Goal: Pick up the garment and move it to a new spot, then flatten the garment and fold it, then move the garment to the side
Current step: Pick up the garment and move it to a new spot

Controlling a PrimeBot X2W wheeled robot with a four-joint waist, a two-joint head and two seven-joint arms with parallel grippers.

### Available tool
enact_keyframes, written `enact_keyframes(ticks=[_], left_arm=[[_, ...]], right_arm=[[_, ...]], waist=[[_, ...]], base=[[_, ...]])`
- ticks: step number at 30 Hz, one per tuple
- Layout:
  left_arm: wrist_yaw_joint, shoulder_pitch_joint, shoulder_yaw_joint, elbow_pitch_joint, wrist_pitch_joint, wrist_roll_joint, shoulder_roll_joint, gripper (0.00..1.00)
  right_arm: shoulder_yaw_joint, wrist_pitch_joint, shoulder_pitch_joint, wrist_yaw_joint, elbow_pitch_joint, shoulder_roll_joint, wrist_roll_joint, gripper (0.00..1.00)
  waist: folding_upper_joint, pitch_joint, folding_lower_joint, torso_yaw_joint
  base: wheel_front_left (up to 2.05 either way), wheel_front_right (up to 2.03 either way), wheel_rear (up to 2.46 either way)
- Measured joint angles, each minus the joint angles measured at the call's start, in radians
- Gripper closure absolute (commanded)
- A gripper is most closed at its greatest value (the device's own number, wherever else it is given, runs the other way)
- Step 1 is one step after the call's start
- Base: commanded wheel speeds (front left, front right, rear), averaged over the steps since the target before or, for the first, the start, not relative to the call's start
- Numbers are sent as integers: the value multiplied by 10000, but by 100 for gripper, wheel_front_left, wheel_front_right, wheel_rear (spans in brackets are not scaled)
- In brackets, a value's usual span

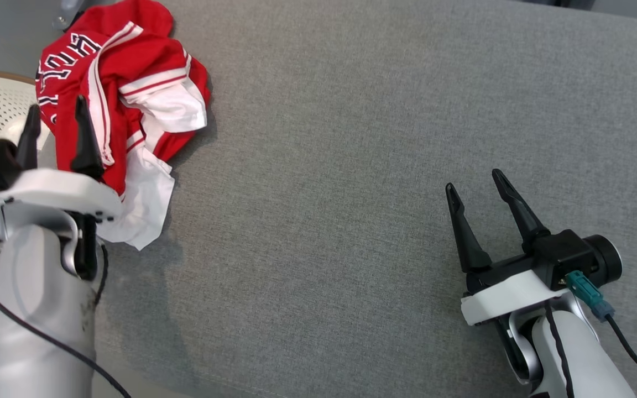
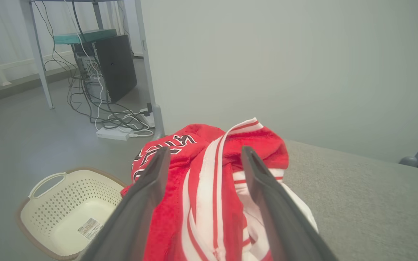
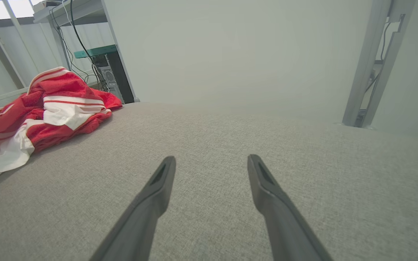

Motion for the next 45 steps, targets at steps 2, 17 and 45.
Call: enact_keyframes(ticks=[2, 17, 45], left_arm=[[-56, -512, -56, 493, 2, 4, 148, 0], [-291, -3714, -708, 4959, 1475, -742, 1304, 0], [-293, -3527, -1712, 4508, 270, -2213, 1887, 100]], right_arm=[[-12, 0, -51, 0, -2, 2, -71, 0], [190, -12, -453, 12, -165, 21, -134, 0], [332, -12, -261, 12, -261, 0, 663, 0]], waist=[[0, 181, 0, -5], [0, 1339, 0, -472], [0, 338, 0, -1049]], base=[[0, 0, 0], [0, 0, 0], [0, 0, 0]])
